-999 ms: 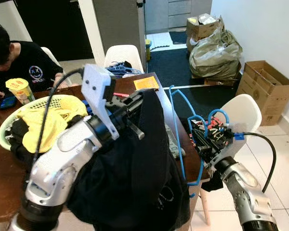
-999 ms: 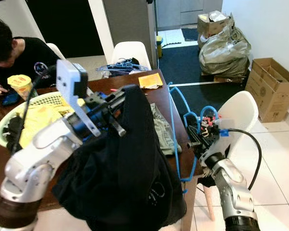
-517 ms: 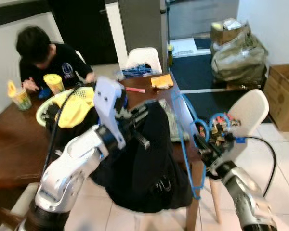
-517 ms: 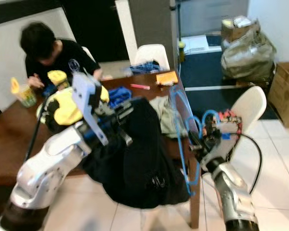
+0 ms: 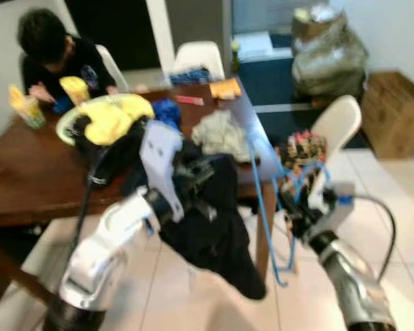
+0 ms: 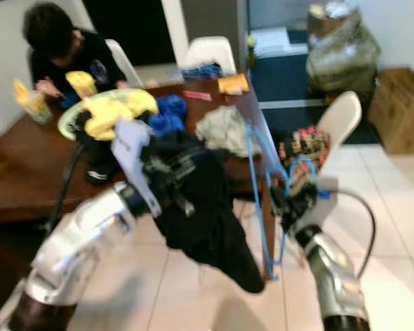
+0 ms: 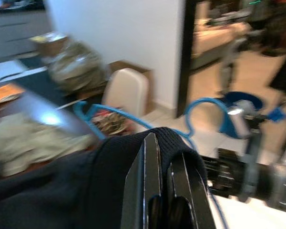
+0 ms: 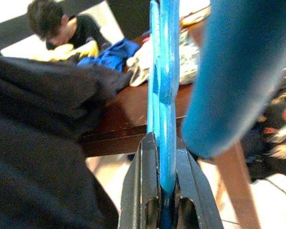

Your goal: Hang hanger

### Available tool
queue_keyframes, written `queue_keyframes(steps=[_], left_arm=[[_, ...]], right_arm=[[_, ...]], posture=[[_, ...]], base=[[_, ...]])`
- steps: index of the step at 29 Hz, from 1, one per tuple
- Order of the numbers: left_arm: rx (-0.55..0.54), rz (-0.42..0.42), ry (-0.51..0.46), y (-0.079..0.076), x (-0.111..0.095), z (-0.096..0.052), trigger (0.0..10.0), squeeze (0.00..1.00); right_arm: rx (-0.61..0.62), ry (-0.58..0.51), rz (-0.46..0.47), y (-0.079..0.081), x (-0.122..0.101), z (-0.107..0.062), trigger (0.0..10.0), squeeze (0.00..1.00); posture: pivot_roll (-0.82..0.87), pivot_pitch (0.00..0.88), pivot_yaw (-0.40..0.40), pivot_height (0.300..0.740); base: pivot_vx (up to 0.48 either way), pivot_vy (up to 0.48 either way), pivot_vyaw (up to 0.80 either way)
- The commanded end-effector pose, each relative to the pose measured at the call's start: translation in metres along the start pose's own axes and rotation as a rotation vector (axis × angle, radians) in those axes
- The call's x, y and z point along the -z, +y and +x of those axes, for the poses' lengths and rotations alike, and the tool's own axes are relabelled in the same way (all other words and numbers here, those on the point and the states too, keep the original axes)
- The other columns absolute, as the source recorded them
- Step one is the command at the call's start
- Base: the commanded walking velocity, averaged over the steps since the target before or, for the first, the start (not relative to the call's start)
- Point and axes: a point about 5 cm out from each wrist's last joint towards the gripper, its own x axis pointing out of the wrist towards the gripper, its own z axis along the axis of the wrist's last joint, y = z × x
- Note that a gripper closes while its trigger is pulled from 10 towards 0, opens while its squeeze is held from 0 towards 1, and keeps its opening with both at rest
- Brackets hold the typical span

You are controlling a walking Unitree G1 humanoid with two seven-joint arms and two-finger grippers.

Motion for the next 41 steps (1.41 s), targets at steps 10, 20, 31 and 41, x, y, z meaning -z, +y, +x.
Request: queue_keyframes(steps=[10, 20, 31, 41], left_arm=[[-0.021, -0.026, 0.044, 0.003, 0.021, -0.002, 10.0, 0.00], [0.003, 0.108, 0.071, 0.012, 0.015, 0.000, 10.0, 0.00], [-0.335, 0.387, 0.304, 0.101, 0.017, -0.037, 10.0, 0.00], [-0.414, 0.428, 0.351, 0.123, 0.014, -0.044, 10.0, 0.00]], right_arm=[[-0.002, 0.019, -0.001, 0.002, 0.003, 0.001, 10.0, 0.00], [0.005, 0.020, 0.009, 0.001, 0.003, 0.001, 10.0, 0.00], [-0.009, 0.030, -0.001, 0.001, 0.003, 0.001, 10.0, 0.00], [-0.225, 0.179, -0.320, -0.016, -0.030, -0.017, 10.0, 0.00]], posture=[[-0.06, 0.014, 0.102, 0.740], [-0.06, 0.009, 0.101, 0.740], [-0.07, 0.000, 0.106, 0.740], [-0.08, 0.000, 0.103, 0.740]], base=[[-0.214, 0.000, -0.76], [0.000, 0.000, -0.80], [0.000, 0.000, -0.80], [0.000, 0.000, 0.00]])
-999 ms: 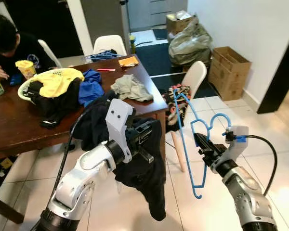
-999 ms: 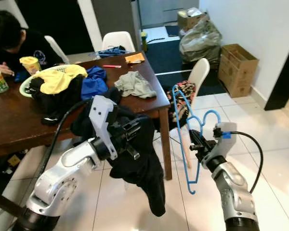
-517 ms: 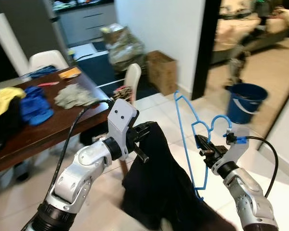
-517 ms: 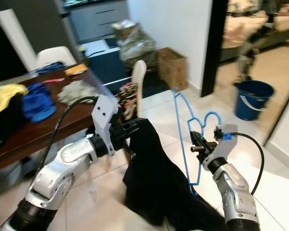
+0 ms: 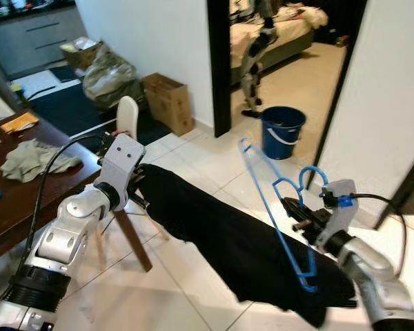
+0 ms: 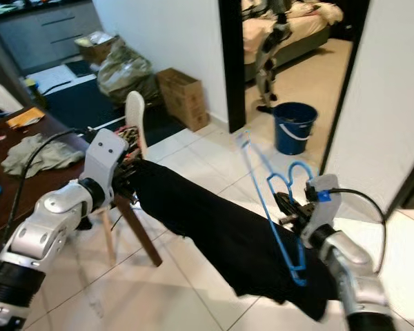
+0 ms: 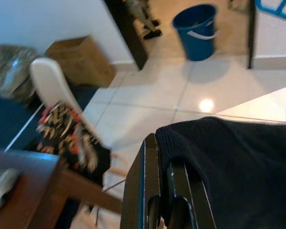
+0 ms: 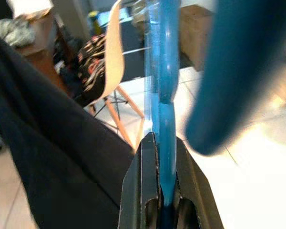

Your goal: Hang hanger

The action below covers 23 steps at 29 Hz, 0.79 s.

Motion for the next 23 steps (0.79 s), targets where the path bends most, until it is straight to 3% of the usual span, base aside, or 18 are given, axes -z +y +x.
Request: queue_keyframes(steps=[1, 8, 10, 12, 15, 19, 22, 23], left_arm=[[-0.013, -0.010, -0.045, 0.004, -0.009, 0.005, 10.0, 0.00], [0.021, -0.040, -0.042, -0.011, -0.005, 0.013, 10.0, 0.00], [0.012, -0.076, -0.013, -0.016, 0.005, 0.014, 10.0, 0.00], [0.012, -0.076, -0.013, -0.016, 0.005, 0.014, 10.0, 0.00], [-0.037, -0.112, 0.024, -0.014, 0.014, 0.013, 10.0, 0.00], [-0.058, -0.114, 0.038, -0.011, 0.017, 0.013, 10.0, 0.00], [-0.215, -0.113, 0.088, 0.011, 0.025, 0.009, 10.0, 0.00], [-0.215, -0.113, 0.088, 0.011, 0.025, 0.009, 10.0, 0.00]], right_arm=[[-0.152, 0.057, -0.085, 0.004, -0.011, -0.009, 10.0, 0.00], [-0.361, 0.204, -0.223, 0.011, -0.021, -0.034, 10.0, 0.00], [-0.505, 0.328, -0.300, 0.028, -0.019, -0.046, 10.0, 0.00], [-0.505, 0.328, -0.300, 0.028, -0.019, -0.046, 10.0, 0.00], [-0.618, 0.432, -0.366, 0.052, -0.009, -0.041, 10.0, 0.00], [-0.626, 0.462, -0.394, 0.054, -0.004, -0.038, 10.0, 0.00], [-0.679, 0.518, -0.461, 0.073, 0.008, -0.028, 10.0, 0.00], [-0.679, 0.518, -0.461, 0.073, 0.008, -0.028, 10.0, 0.00]], posture=[[-0.08, 0.000, 0.105, 0.740], [-0.09, 0.000, 0.115, 0.740], [-0.10, 0.000, 0.114, 0.740], [-0.10, 0.000, 0.114, 0.740], [-0.09, 0.000, 0.115, 0.740], [-0.09, 0.000, 0.115, 0.740], [-0.09, 0.000, 0.113, 0.740], [-0.09, 0.000, 0.113, 0.740]], base=[[0.000, 0.000, 0.00], [0.000, 0.000, 0.00], [0.000, 0.000, 0.00], [0.000, 0.000, 0.00], [0.000, 0.000, 0.00], [0.000, 0.000, 0.00], [0.000, 0.000, 0.00], [0.000, 0.000, 0.00]])
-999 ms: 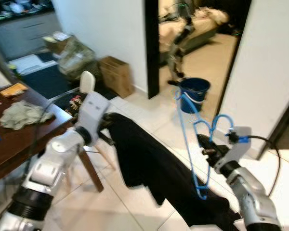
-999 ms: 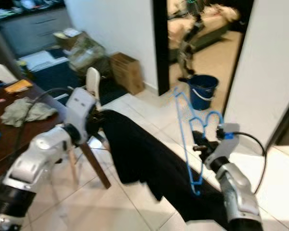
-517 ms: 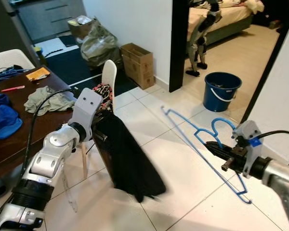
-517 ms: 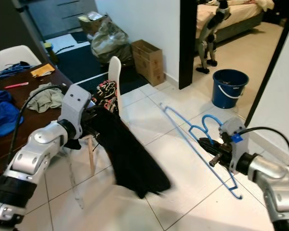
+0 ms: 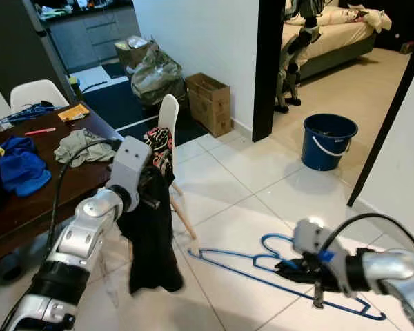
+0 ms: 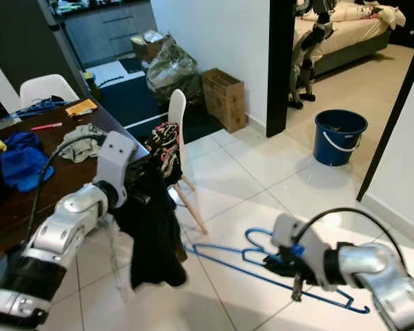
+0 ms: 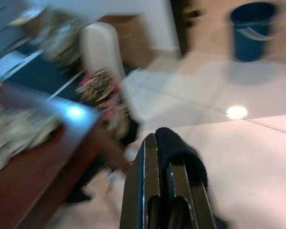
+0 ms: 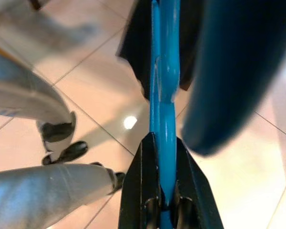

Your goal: Hang hanger

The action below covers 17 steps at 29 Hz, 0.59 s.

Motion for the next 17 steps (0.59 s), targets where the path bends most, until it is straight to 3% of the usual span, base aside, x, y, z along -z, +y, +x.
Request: queue_keyframes(steps=[1, 4, 7, 12, 17], left_arm=[[-0.114, -0.001, 0.013, 0.020, 0.000, -0.001, 10.0, 0.00], [-0.228, -0.023, 0.021, 0.034, 0.000, 0.000, 10.0, 0.00], [-0.294, -0.063, 0.001, 0.038, -0.004, 0.001, 10.0, 0.00], [-0.287, -0.074, -0.025, 0.033, -0.011, 0.004, 10.0, 0.00], [-0.220, -0.077, -0.086, 0.011, -0.024, 0.012, 10.0, 0.00]], right_arm=[[-0.035, -0.002, -0.031, 0.007, -0.007, 0.009, 10.0, 0.00], [-0.065, -0.031, -0.050, 0.012, -0.017, 0.017, 10.0, 0.00], [-0.076, -0.044, -0.069, 0.012, -0.023, 0.020, 10.0, 0.00], [-0.065, -0.052, -0.072, 0.011, -0.028, 0.021, 10.0, 0.00], [-0.054, -0.105, -0.059, 0.011, -0.038, 0.028, 10.0, 0.00]], posture=[[-0.09, 0.000, 0.112, 0.740], [-0.09, 0.000, 0.110, 0.740], [-0.09, 0.000, 0.109, 0.740], [-0.09, 0.000, 0.108, 0.740], [-0.08, 0.000, 0.107, 0.740]], base=[[0.000, 0.000, 0.00], [0.000, 0.000, 0.00], [0.000, 0.000, 0.00], [0.000, 0.000, 0.00], [0.000, 0.000, 0.00]])
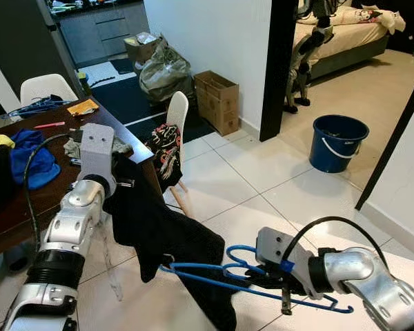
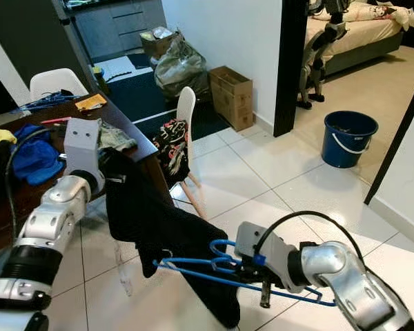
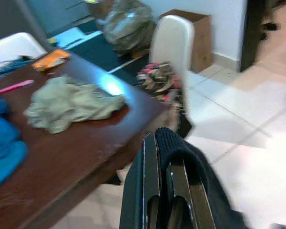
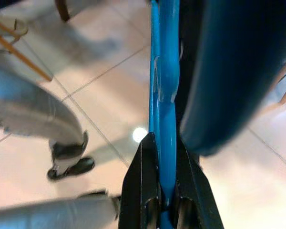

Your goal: Hang hanger

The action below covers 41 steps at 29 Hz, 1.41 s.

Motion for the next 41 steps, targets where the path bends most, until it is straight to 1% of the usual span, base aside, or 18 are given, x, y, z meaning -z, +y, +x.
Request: queue_keyframes(steps=[1, 5, 6, 8, 9, 10, 11, 13, 15, 17, 18, 21, 24, 28, 30, 33, 37, 41], left_arm=[[-0.006, 0.018, -0.068, -0.001, -0.016, 0.002, 10.0, 0.00], [-0.019, 0.012, -0.069, -0.003, -0.016, 0.003, 10.0, 0.00], [-0.025, 0.008, -0.071, -0.003, -0.016, 0.004, 10.0, 0.00], [-0.028, 0.006, -0.073, -0.004, -0.016, 0.004, 10.0, 0.00], [-0.040, -0.002, -0.085, -0.004, -0.018, 0.004, 10.0, 0.00], [-0.040, -0.002, -0.085, -0.004, -0.018, 0.004, 10.0, 0.00], [-0.050, -0.011, -0.098, -0.004, -0.020, 0.005, 10.0, 0.00], [-0.054, -0.061, -0.121, -0.007, -0.024, 0.005, 10.0, 0.00], [-0.054, -0.074, -0.127, -0.008, -0.025, 0.006, 10.0, 0.00], [-0.048, -0.087, -0.142, -0.014, -0.028, 0.006, 10.0, 0.00], [-0.048, -0.087, -0.142, -0.014, -0.028, 0.006, 10.0, 0.00], [-0.044, -0.094, -0.149, -0.022, -0.029, 0.006, 10.0, 0.00], [-0.046, -0.093, -0.150, -0.024, -0.028, 0.005, 10.0, 0.00], [-0.077, -0.078, -0.145, -0.024, -0.025, 0.005, 10.0, 0.00], [-0.125, -0.063, -0.146, -0.022, -0.023, 0.006, 10.0, 0.00], [-0.176, -0.055, -0.150, -0.018, -0.023, 0.006, 10.0, 0.00], [-0.182, -0.054, -0.153, -0.019, -0.024, 0.006, 10.0, 0.00], [-0.167, -0.063, -0.159, -0.024, -0.026, 0.006, 10.0, 0.00]], right_arm=[[-0.014, -0.018, 0.004, 0.003, -0.004, 0.002, 10.0, 0.00], [-0.083, -0.051, 0.016, 0.011, -0.009, 0.002, 10.0, 0.00], [-0.111, -0.074, 0.024, 0.014, -0.012, 0.001, 10.0, 0.00], [-0.108, -0.077, 0.025, 0.014, -0.013, 0.003, 10.0, 0.00], [-0.088, -0.067, 0.020, 0.012, -0.013, 0.008, 10.0, 0.00], [-0.088, -0.067, 0.020, 0.012, -0.013, 0.008, 10.0, 0.00], [-0.072, -0.055, 0.013, 0.011, -0.012, 0.013, 10.0, 0.00], [-0.028, -0.058, 0.036, 0.007, -0.013, 0.023, 10.0, 0.00], [-0.017, -0.060, 0.043, 0.006, -0.014, 0.026, 10.0, 0.00], [0.039, -0.067, 0.061, 0.002, -0.017, 0.038, 10.0, 0.00], [0.039, -0.067, 0.061, 0.002, -0.017, 0.038, 10.0, 0.00], [0.084, -0.094, 0.093, -0.001, -0.024, 0.047, 10.0, 0.00], [0.085, -0.107, 0.104, 0.000, -0.027, 0.049, 10.0, 0.00], [0.058, -0.128, 0.109, 0.006, -0.032, 0.054, 10.0, 0.00], [0.039, -0.149, 0.115, 0.010, -0.038, 0.058, 10.0, 0.00], [0.039, -0.151, 0.115, 0.011, -0.042, 0.061, 10.0, 0.00], [0.040, -0.152, 0.117, 0.011, -0.043, 0.062, 10.0, 0.00], [0.077, -0.121, 0.113, 0.006, -0.041, 0.063, 10.0, 0.00]], posture=[[-0.08, 0.000, 0.107, 0.740], [-0.08, 0.000, 0.107, 0.740], [-0.08, 0.000, 0.104, 0.740], [-0.08, 0.000, 0.104, 0.740], [-0.07, 0.000, 0.100, 0.740], [-0.07, 0.000, 0.100, 0.740], [-0.07, 0.000, 0.100, 0.740], [-0.07, 0.000, 0.100, 0.740], [-0.07, 0.000, 0.100, 0.740], [-0.07, 0.000, 0.103, 0.740], [-0.07, 0.000, 0.103, 0.740], [-0.06, 0.000, 0.106, 0.740], [-0.06, 0.000, 0.106, 0.740], [-0.07, 0.000, 0.108, 0.740], [-0.07, 0.000, 0.112, 0.740], [-0.07, 0.000, 0.109, 0.740], [-0.07, 0.000, 0.109, 0.740], [-0.07, 0.000, 0.107, 0.740]], base=[[0.000, 0.000, 0.00], [0.000, 0.000, 0.00], [0.000, 0.000, 0.00], [0.000, 0.000, 0.00], [0.000, 0.000, 0.00], [0.000, 0.000, 0.00], [0.000, 0.000, 0.00], [0.000, 0.000, 0.00], [0.000, 0.000, 0.00], [0.000, 0.000, 0.00], [0.000, 0.000, 0.00], [0.000, 0.000, 0.00], [0.000, 0.000, 0.00], [0.000, 0.000, 0.00], [0.000, 0.000, 0.00], [0.000, 0.000, 0.00], [0.000, 0.000, 0.00], [0.000, 0.000, 0.00]])
